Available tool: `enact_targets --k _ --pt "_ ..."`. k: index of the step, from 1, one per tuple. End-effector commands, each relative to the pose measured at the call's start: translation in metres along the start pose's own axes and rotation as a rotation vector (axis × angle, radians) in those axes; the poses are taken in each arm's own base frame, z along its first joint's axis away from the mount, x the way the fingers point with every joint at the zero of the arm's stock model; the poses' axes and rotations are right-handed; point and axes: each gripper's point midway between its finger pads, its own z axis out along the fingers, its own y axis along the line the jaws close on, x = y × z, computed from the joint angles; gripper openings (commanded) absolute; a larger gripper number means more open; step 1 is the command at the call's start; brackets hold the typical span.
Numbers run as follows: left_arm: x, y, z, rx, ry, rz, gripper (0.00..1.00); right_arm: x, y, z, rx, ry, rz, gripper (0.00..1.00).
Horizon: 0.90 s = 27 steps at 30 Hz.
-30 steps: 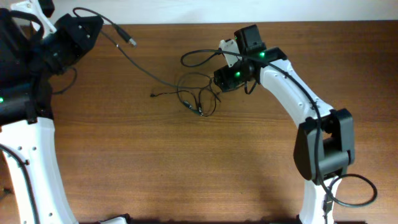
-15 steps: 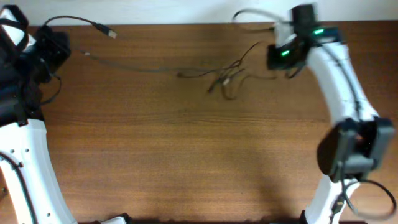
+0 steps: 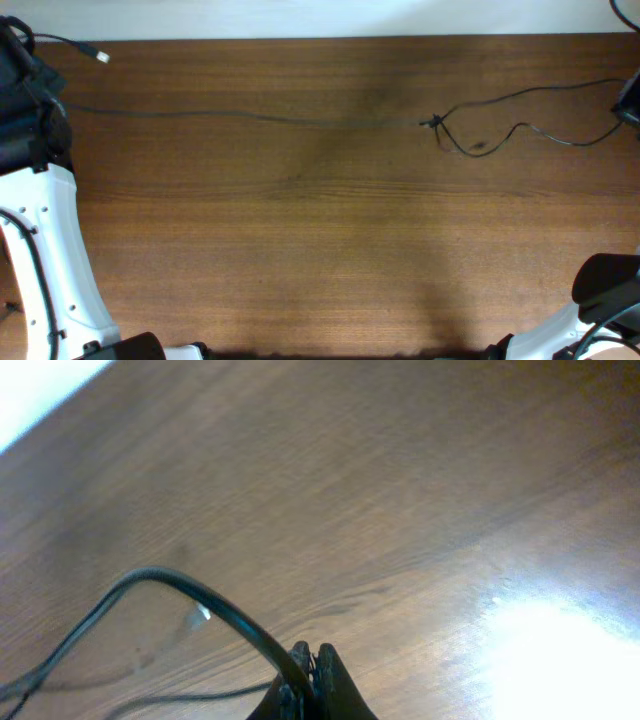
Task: Untangle cables
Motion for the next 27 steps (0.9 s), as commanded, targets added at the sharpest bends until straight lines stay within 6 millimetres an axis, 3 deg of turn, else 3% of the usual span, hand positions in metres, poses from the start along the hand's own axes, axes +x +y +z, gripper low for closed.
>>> enact_targets --k 1,7,10,11,15,19,22,24,27 --pt "-0.033 0.030 -0.004 -0.186 -0.141 0.039 0.00 -0.001 -0.035 0.013 0.176 0.019 0.092 0.04" --pt "-0.050 0.058 0.002 -0.249 -0.192 -0.012 0.00 0.004 -0.048 0.037 0.215 0.081 0.110 0.04" --pt "-0.075 0.086 0.008 -0.295 -0.276 -0.087 0.00 0.007 -0.079 0.046 0.246 0.116 0.198 0.04" --pt "-0.076 0.086 0.011 -0.268 -0.269 -0.087 0.00 0.011 -0.086 0.049 0.214 0.144 0.237 0.04" --pt "-0.060 0.035 0.022 0.017 -0.171 -0.021 0.00 0.013 -0.066 0.053 0.102 0.169 0.189 0.04" --pt "-0.082 0.051 0.021 -0.069 -0.271 -0.046 0.00 0.012 -0.070 0.053 0.137 0.163 0.183 0.04" --pt "-0.083 0.027 0.021 0.058 -0.269 -0.039 0.00 0.013 -0.053 0.055 0.076 0.172 0.171 0.04" --pt "-0.115 0.000 0.005 0.178 -0.402 -0.095 0.00 0.015 -0.036 0.058 0.062 0.182 0.114 0.04" --pt "-0.173 -0.003 -0.026 0.229 -0.680 -0.191 0.00 0.020 -0.010 0.061 0.044 0.195 0.046 0.04"
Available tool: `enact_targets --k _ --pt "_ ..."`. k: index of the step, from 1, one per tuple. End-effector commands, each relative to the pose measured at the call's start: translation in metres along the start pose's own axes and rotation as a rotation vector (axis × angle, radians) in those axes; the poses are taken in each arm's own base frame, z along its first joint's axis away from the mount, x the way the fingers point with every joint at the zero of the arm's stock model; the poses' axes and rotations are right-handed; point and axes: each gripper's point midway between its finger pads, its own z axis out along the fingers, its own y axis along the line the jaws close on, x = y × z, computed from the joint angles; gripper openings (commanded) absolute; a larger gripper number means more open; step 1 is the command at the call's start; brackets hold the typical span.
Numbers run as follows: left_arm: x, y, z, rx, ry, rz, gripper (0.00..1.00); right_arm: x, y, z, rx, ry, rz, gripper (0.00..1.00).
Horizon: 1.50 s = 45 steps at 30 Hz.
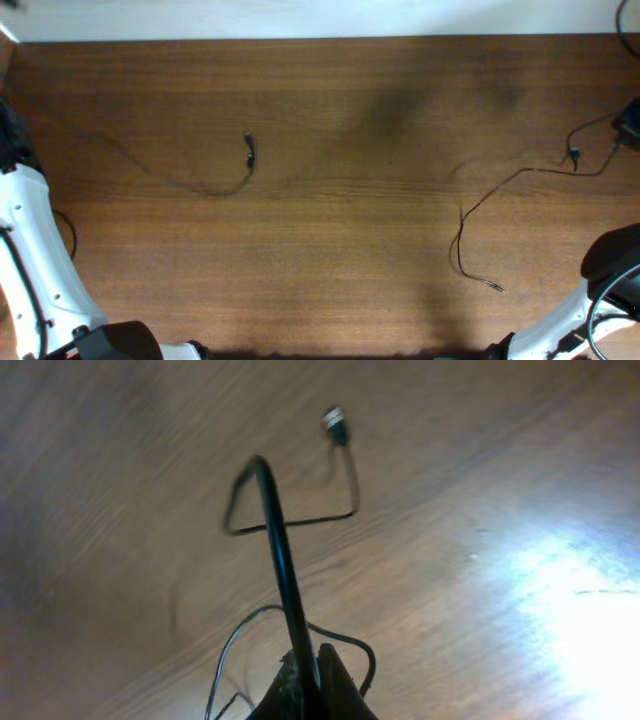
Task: Untangle cables
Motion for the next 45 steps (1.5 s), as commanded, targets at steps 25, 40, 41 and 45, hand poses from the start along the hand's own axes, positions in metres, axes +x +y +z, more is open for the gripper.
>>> enact_targets --k 25,40,41,45 --pt "0.267 0.112 0.056 -0.150 0.696 0.602 0.99 0.030 0.068 0.006 -0.032 0.059 -0.198 0.04" --pt "0.302 0.029 -0.031 0.183 1.021 0.360 0.93 0.068 0.137 0.009 -0.099 0.100 -0.411 0.04" --pt "0.292 0.008 -0.040 0.263 1.011 0.331 0.93 0.077 0.150 0.009 -0.106 0.106 -0.446 0.04" --pt "0.264 -0.050 -0.068 0.459 0.979 0.245 0.95 0.136 0.229 0.002 -0.286 0.169 -0.611 0.04"
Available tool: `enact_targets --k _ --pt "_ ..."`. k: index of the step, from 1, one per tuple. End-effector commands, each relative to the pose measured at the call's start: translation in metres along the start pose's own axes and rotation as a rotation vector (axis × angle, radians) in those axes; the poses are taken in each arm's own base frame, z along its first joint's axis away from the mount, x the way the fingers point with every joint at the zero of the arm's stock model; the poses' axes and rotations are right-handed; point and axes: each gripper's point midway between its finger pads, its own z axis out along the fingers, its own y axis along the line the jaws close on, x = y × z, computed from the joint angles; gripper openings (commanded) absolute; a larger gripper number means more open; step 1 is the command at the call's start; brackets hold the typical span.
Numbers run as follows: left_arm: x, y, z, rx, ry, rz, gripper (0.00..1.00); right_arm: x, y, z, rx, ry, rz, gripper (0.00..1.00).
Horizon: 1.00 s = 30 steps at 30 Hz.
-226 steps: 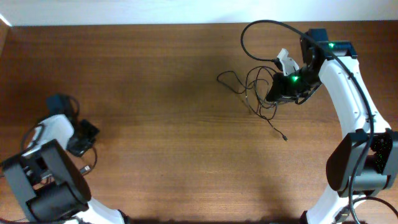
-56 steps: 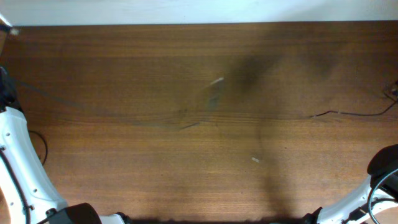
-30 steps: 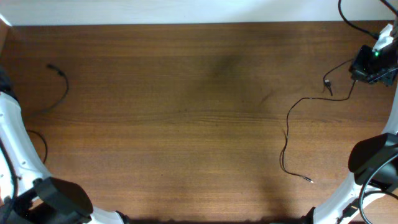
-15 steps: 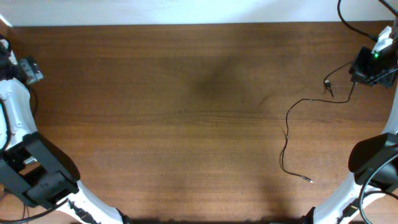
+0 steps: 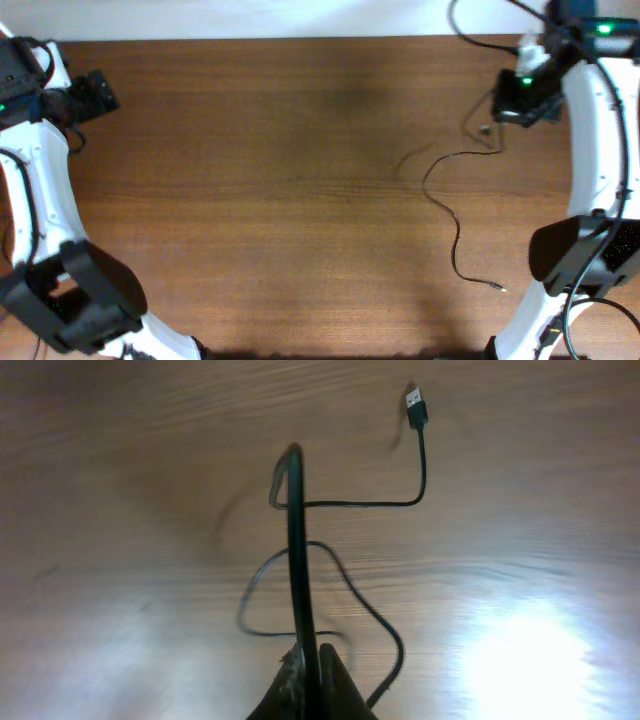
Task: Untangle cables
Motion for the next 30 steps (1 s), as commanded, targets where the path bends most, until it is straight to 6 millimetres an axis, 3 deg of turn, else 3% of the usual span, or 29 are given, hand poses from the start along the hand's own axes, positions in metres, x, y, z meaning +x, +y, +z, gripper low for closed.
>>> enact_targets --k 1,2,3,5,6,7,9,11,12,13,15,17,18,20,22,23,24,26,28,30 --pt "-0.020 -0.048 -0.033 0.171 -0.083 0.011 0.96 0.013 0.095 0.006 -0.210 0.014 -0.166 0.04" --pt "-0.023 -0.050 -0.033 0.174 -0.095 0.015 0.96 0.015 0.120 0.005 -0.260 0.001 -0.216 0.04" --pt "-0.028 -0.051 -0.033 0.176 -0.115 0.020 0.99 0.013 0.174 -0.018 -0.376 -0.082 -0.327 0.04" --pt "-0.030 -0.055 -0.034 0.198 -0.122 0.024 1.00 0.006 0.197 -0.047 -0.417 -0.169 -0.369 0.04" --pt "-0.029 -0.065 -0.036 0.255 -0.121 0.029 0.99 0.001 0.208 -0.071 -0.443 -0.235 -0.380 0.04" --pt "-0.028 -0.079 -0.040 0.343 -0.117 0.035 0.99 -0.004 0.221 -0.109 -0.483 -0.333 -0.385 0.04" --pt "-0.027 -0.089 -0.044 0.403 -0.114 0.039 1.00 -0.006 0.230 -0.156 -0.546 -0.444 -0.379 0.04" --pt "-0.023 -0.097 -0.047 0.446 -0.101 0.048 1.00 0.005 0.247 -0.190 -0.678 -0.471 -0.394 0.04" --pt "-0.023 -0.099 -0.047 0.450 -0.100 0.051 0.98 0.009 0.251 -0.193 -0.713 -0.457 -0.398 0.04" --pt "-0.022 -0.101 -0.047 0.452 -0.096 0.053 0.96 0.011 0.250 -0.191 -0.711 -0.443 -0.388 0.04" --pt "-0.019 -0.110 -0.047 0.459 -0.088 0.065 0.95 0.006 0.229 -0.166 -0.570 -0.410 -0.319 0.04" --pt "-0.017 -0.118 -0.046 0.463 -0.079 0.077 0.93 0.014 0.201 -0.115 -0.405 -0.261 -0.250 0.04" --pt "-0.015 -0.122 -0.046 0.468 -0.075 0.082 0.93 0.022 0.197 -0.094 -0.373 -0.179 -0.255 0.04" --pt "-0.013 -0.131 -0.047 0.481 -0.069 0.095 0.92 0.039 0.194 -0.055 -0.328 -0.042 -0.257 0.04" --pt "-0.010 -0.142 -0.046 0.478 -0.062 0.114 0.91 0.065 0.204 -0.002 -0.292 0.104 -0.282 0.07" --pt "-0.008 -0.144 -0.045 0.465 -0.059 0.121 0.92 0.075 0.209 0.016 -0.282 0.145 -0.297 0.25" --pt "-0.007 -0.147 -0.044 0.458 -0.057 0.128 0.92 0.085 0.214 0.031 -0.276 0.176 -0.314 0.54" --pt "-0.006 -0.152 -0.043 0.448 -0.057 0.138 0.93 0.099 0.224 0.047 -0.276 0.206 -0.353 0.82" --pt "-0.005 -0.154 -0.043 0.450 -0.055 0.141 0.93 0.096 0.229 0.046 -0.289 0.184 -0.368 0.95" --pt "-0.003 -0.157 -0.044 0.454 -0.047 0.144 0.93 0.074 0.224 0.026 -0.328 0.121 -0.338 0.99"
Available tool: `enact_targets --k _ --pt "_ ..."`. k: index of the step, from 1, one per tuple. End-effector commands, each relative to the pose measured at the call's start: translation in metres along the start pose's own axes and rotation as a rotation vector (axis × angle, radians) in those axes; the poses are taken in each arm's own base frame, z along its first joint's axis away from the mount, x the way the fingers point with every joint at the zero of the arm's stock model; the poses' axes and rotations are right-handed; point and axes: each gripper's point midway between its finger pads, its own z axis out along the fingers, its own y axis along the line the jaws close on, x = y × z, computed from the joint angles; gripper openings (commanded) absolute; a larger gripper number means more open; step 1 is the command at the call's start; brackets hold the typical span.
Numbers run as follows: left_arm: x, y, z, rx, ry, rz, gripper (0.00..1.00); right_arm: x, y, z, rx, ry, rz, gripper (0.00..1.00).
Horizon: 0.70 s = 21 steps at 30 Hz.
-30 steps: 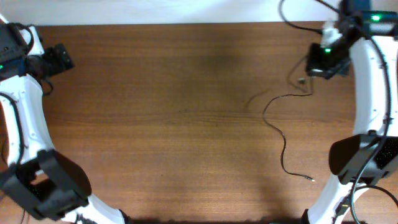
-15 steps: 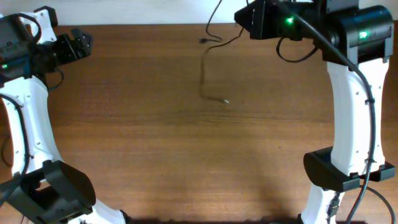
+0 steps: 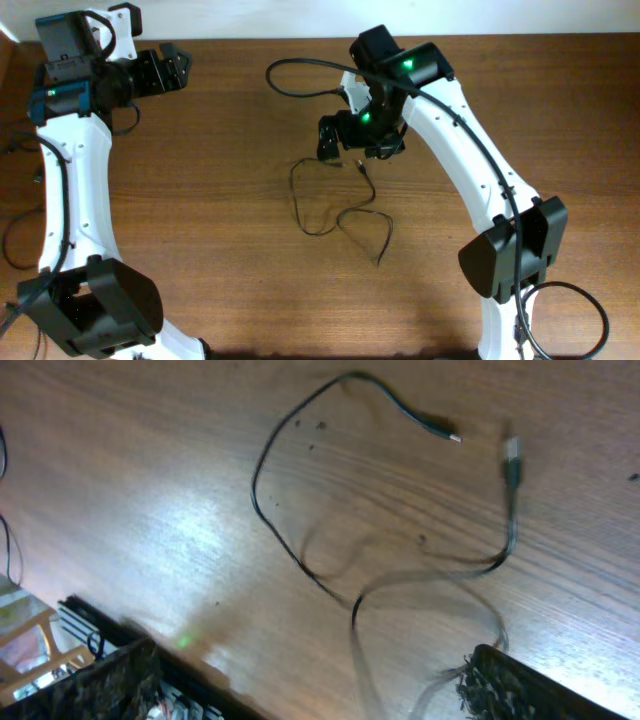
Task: Untangle cables
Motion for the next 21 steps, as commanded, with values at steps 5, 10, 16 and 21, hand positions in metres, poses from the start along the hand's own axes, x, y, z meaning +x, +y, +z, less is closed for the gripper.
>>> enact_targets --k 5,10,16,21 --pt "0.024 -0.031 0.008 0.034 0.098 0.009 0.91 -0.039 -0.050 -0.100 -0.060 -0.239 0.108 0.99" --pt "0.100 -0.105 0.025 0.149 0.352 0.123 0.89 -0.032 -0.148 -0.143 0.009 -0.299 0.269 0.99" --pt "0.198 -0.122 0.056 -0.050 0.572 0.070 0.74 -0.012 -0.199 -0.158 0.110 -0.292 0.382 0.99" --pt "0.259 -0.146 0.075 -0.072 0.722 0.095 0.57 -0.009 -0.203 -0.158 0.138 -0.284 0.389 0.99"
